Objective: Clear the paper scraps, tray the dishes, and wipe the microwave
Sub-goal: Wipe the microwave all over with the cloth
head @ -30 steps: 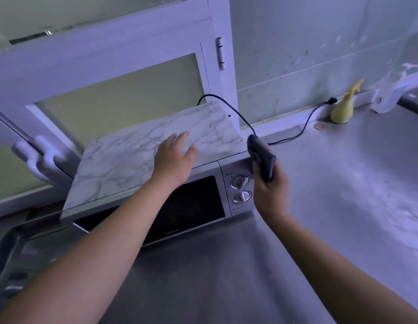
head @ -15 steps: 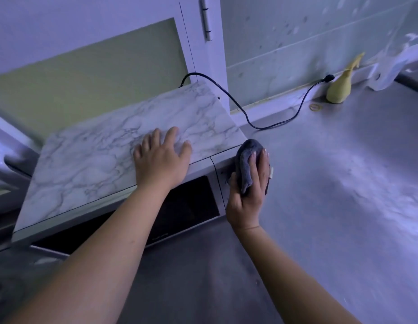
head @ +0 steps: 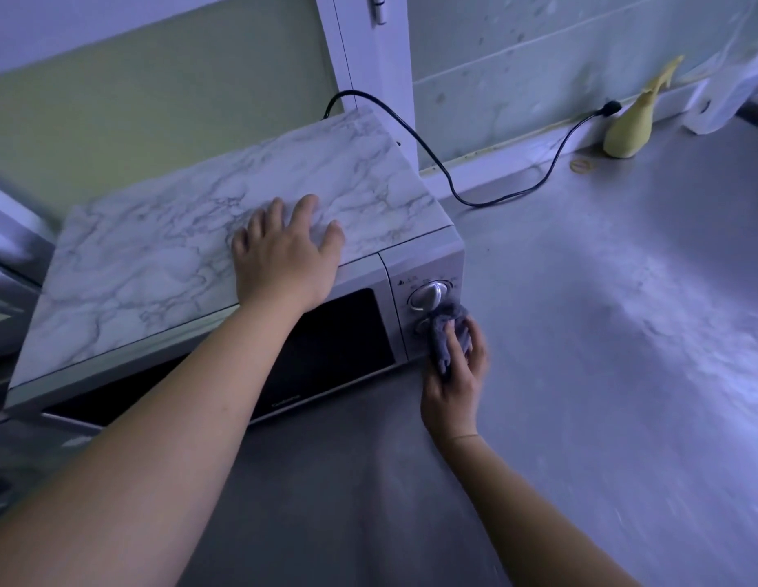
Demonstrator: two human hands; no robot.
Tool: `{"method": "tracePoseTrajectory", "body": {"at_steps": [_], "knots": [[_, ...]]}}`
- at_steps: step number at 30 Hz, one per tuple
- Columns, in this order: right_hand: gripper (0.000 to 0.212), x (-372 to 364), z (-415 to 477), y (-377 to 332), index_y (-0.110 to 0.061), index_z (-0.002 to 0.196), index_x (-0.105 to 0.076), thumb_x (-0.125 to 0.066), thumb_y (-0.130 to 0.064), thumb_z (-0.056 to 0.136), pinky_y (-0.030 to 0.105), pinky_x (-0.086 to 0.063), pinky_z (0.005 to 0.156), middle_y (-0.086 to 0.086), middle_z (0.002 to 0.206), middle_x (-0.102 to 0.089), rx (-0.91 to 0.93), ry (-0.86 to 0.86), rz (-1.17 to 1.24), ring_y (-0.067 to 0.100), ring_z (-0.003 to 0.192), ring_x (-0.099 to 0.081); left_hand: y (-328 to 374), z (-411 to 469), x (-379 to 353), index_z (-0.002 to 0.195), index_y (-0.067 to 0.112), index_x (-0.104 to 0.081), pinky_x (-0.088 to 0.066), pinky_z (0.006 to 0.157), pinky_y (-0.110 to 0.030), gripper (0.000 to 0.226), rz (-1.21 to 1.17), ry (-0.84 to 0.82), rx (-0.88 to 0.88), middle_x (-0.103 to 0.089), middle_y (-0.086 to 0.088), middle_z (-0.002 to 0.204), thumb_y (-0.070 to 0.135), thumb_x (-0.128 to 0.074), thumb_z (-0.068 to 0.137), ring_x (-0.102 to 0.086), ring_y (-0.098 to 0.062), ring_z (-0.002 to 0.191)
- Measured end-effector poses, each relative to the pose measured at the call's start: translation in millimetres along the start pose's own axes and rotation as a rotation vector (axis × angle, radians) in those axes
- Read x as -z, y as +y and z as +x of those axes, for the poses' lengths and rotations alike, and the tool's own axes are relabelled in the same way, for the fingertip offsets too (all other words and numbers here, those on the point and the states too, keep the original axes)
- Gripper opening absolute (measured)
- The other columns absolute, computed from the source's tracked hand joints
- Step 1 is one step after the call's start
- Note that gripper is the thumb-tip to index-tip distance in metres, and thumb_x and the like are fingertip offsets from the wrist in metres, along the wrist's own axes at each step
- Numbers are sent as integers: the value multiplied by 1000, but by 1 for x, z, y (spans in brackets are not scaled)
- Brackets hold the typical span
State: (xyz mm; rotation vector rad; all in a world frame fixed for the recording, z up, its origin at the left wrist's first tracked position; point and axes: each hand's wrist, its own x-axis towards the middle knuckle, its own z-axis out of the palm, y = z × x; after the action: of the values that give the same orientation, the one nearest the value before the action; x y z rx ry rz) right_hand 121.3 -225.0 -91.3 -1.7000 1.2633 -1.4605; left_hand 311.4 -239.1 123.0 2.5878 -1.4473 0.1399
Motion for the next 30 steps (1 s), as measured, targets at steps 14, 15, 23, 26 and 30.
{"method": "tracePoseTrajectory", "body": {"at_steps": [14,15,23,26,30], "knots": [[16,29,-3,-32,-6,103,-65,-52,-1,94,37,-51,88,6,126,-49,-523,-310,62,14,103,-60,1,0,2,142,37,-38,-22,114,-51,52,-7,-4,2,-40,-7,148,58,-28,96,-31,-31,140],[11,35,1,-40,-9,87,-59,-53,-6,95,27,-50,76,6,112,-54,-535,-373,49,4,85,-60,1,0,3,143,37,-38,-21,114,-51,52,-10,-8,5,-39,-7,149,58,-28,96,-30,-31,140],[12,75,-1,-117,-16,100,-68,-57,-15,96,4,-37,74,-9,95,-53,-372,-209,58,-6,91,-55,1,0,1,144,37,-38,-20,115,-51,54,-14,-2,2,-38,-8,152,59,-28,96,-30,-31,141],[36,67,14,-147,-10,125,-67,-59,-10,90,8,-38,88,-4,101,-50,-175,-3,64,5,97,-53,0,1,0,144,36,-38,-20,115,-51,55,-12,1,1,-38,-8,152,59,-28,95,-30,-31,141],[59,26,36,-164,-13,140,-56,-61,2,83,29,-48,86,9,109,-53,19,100,-18,26,97,-57,0,2,0,143,37,-39,-20,115,-51,54,-21,-3,12,-39,-9,152,59,-29,94,-29,-32,142]]}}
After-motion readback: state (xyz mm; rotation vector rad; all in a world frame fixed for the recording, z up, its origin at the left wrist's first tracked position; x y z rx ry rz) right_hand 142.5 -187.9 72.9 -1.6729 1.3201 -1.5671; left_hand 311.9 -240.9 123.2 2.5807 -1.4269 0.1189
